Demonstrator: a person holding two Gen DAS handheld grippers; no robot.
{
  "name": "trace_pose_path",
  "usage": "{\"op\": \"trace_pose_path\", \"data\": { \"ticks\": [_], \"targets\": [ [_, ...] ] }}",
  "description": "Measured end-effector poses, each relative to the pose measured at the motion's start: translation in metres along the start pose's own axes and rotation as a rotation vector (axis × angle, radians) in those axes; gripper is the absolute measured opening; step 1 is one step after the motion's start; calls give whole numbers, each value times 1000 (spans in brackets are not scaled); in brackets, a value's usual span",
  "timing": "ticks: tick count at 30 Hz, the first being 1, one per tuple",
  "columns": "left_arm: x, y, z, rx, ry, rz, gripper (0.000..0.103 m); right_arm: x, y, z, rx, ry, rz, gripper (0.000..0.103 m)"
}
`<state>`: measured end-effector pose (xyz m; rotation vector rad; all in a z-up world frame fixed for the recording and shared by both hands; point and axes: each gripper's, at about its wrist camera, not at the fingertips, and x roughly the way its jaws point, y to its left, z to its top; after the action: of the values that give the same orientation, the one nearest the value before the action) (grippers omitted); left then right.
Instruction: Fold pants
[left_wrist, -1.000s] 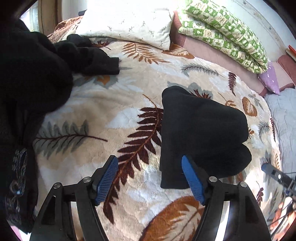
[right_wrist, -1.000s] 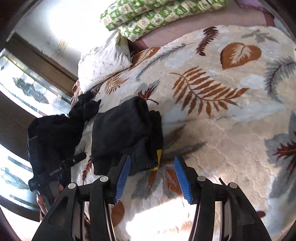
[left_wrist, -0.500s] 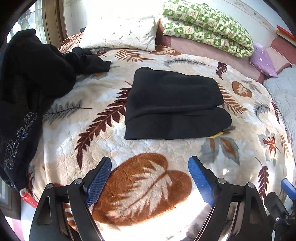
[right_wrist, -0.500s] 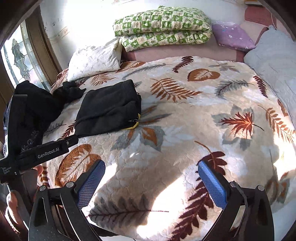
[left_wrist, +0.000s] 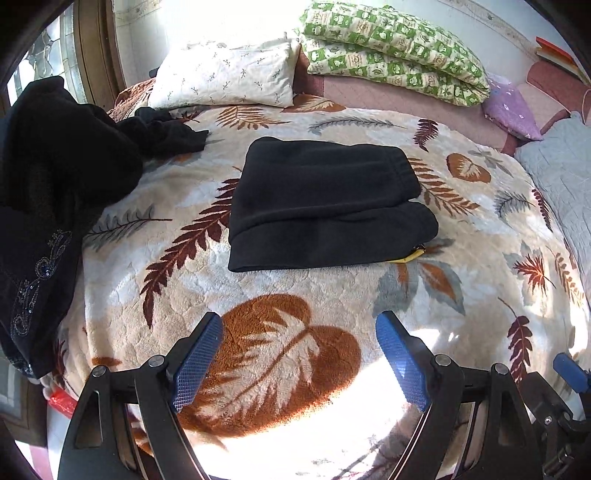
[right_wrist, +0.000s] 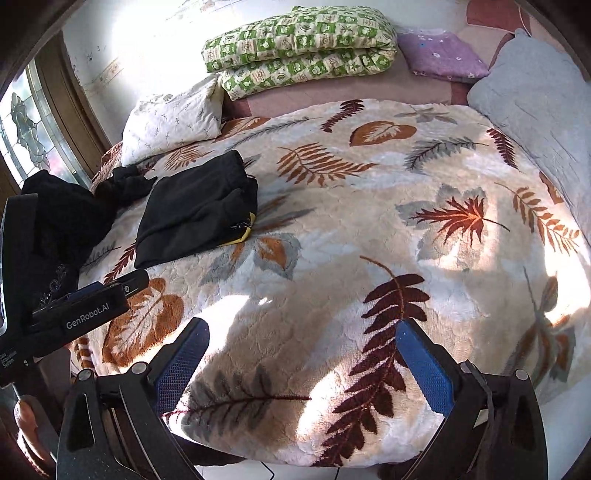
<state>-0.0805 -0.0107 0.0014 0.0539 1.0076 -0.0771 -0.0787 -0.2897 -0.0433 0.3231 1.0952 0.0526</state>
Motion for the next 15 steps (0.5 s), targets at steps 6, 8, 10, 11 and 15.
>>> {"op": "trace_pose_path", "data": {
  "ticks": [6,8,10,11,15],
  "targets": [
    [1,0,1,-6,14,-16,85,5,-2,-3,13,21,2,102],
    [1,0,1,-7,17,-20,85,5,-2,-4,15,23,2,102],
    [1,-1,1,-7,17,-22,85,5,-2,-4,19,25,2,102],
    [1,-2,1,-7,19,-23,85,6,-2,-4,21,27,2,102],
    [0,-8,1,-4,20,-28,85,7,-4,-4,27,33,1,102]
  ]
}}
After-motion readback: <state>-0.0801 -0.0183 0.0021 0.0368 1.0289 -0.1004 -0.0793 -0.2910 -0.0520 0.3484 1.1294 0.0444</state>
